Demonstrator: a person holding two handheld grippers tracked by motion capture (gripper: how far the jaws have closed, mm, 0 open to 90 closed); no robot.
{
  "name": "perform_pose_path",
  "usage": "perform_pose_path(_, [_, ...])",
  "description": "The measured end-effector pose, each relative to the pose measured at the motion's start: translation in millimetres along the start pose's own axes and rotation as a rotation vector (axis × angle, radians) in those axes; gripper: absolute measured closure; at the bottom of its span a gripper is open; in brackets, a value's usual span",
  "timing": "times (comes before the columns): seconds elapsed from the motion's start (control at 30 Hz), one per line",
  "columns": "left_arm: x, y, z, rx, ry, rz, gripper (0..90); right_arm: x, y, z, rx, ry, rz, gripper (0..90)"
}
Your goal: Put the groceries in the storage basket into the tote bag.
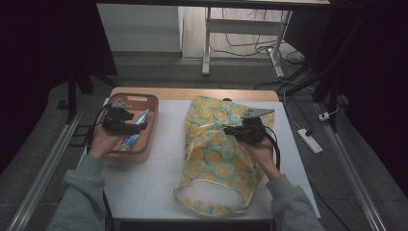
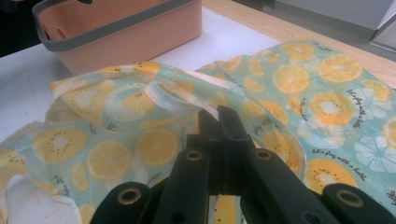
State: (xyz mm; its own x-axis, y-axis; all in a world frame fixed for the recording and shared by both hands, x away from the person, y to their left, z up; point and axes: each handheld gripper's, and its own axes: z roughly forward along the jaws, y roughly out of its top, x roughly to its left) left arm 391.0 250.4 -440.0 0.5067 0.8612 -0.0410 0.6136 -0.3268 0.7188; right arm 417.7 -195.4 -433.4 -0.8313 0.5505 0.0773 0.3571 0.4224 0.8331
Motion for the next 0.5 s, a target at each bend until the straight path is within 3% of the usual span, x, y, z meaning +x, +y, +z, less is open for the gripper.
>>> perform_pose_path(0.3, [20.3,-8.1,7.3,0.048,0.054,-0.044,27.9,-1.4,-0.5,0.2,0.004,0.005,0.004,89.9])
perform_pose_path(0.5, [31.4,-9.0,15.0,0.084,0.066,-0.081,27.3,-0.1,0.0,0.4,0.005,0.012,0.004,89.9])
